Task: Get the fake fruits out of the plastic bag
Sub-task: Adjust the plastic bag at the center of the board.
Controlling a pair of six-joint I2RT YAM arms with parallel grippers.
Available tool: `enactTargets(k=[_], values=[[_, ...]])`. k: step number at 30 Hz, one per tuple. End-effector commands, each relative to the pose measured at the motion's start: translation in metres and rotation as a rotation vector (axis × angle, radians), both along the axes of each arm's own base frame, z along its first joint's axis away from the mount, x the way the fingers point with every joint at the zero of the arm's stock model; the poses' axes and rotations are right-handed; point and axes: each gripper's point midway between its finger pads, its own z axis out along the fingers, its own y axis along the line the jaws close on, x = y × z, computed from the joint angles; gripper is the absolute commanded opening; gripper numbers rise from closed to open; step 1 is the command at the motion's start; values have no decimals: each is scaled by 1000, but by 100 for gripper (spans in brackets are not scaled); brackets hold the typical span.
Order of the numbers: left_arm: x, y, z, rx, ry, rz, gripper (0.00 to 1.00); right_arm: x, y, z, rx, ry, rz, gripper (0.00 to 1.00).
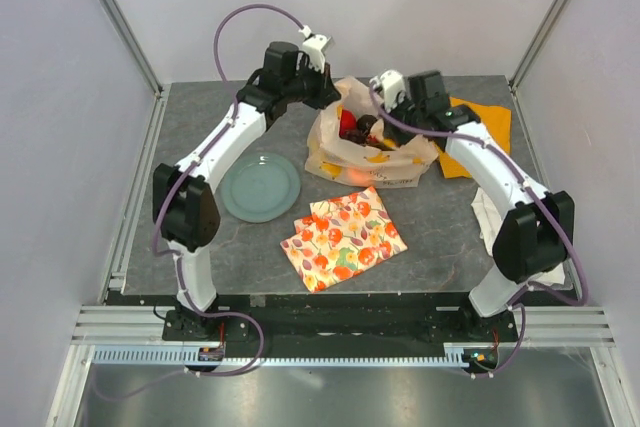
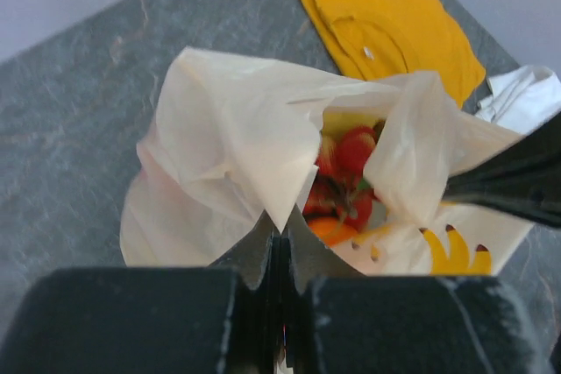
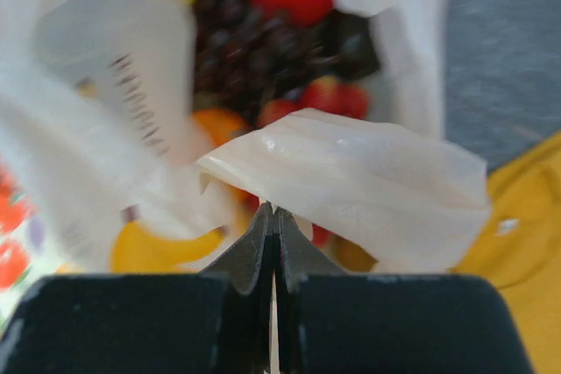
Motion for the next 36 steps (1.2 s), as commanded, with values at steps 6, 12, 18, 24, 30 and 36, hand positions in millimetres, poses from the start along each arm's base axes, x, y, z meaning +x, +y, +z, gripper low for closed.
enactTargets(k=[6, 12, 18, 24, 30, 36], values=[[66, -15, 96, -104, -330, -79, 1, 143, -102, 127, 80, -393, -351, 0], [68, -11, 190, -168, -592, -58, 2, 151, -107, 215, 153, -599, -365, 0], [28, -3, 247, -211, -690, -112, 2, 122, -110, 255, 175, -678, -364, 0], [-35, 0, 162, -105, -410, -297, 1, 52, -112, 178, 128, -480, -330, 0], [-136, 28, 25, -41, -19, -380, 2, -70, -132, 26, 7, -144, -368, 0], [-188, 35, -24, -50, 165, -392, 2, -104, -142, 13, -30, -84, -394, 4]])
